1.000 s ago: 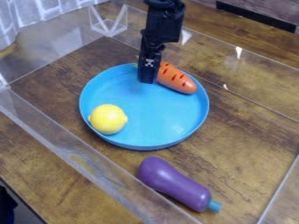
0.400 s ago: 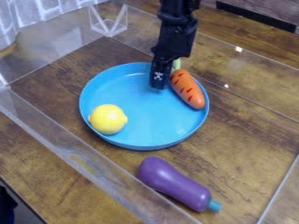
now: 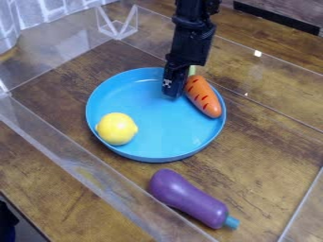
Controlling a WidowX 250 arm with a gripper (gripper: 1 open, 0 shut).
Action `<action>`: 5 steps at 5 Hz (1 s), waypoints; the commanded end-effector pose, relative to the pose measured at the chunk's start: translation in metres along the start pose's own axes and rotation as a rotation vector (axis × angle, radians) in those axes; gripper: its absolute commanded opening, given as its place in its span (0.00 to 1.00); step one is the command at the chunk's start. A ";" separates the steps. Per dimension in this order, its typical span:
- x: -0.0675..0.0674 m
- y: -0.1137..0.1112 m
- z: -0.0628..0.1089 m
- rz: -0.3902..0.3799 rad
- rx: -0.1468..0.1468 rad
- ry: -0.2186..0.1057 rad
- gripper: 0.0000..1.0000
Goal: Move the carrot to the right side
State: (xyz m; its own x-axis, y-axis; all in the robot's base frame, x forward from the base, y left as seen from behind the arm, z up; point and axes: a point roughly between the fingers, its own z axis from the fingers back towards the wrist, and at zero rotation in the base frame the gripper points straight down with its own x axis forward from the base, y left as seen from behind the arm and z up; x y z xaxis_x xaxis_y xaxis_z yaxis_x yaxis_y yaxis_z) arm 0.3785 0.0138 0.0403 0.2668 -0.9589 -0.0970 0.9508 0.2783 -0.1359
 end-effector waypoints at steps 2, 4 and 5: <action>0.031 -0.002 0.069 -0.133 0.138 -0.003 0.00; 0.043 -0.002 0.064 -0.136 0.139 0.011 1.00; 0.042 0.001 0.045 -0.069 0.122 0.007 1.00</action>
State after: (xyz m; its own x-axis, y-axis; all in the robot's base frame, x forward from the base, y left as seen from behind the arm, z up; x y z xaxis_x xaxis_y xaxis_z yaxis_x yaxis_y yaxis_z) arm 0.3947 -0.0308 0.0613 0.1846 -0.9757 -0.1184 0.9788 0.1933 -0.0671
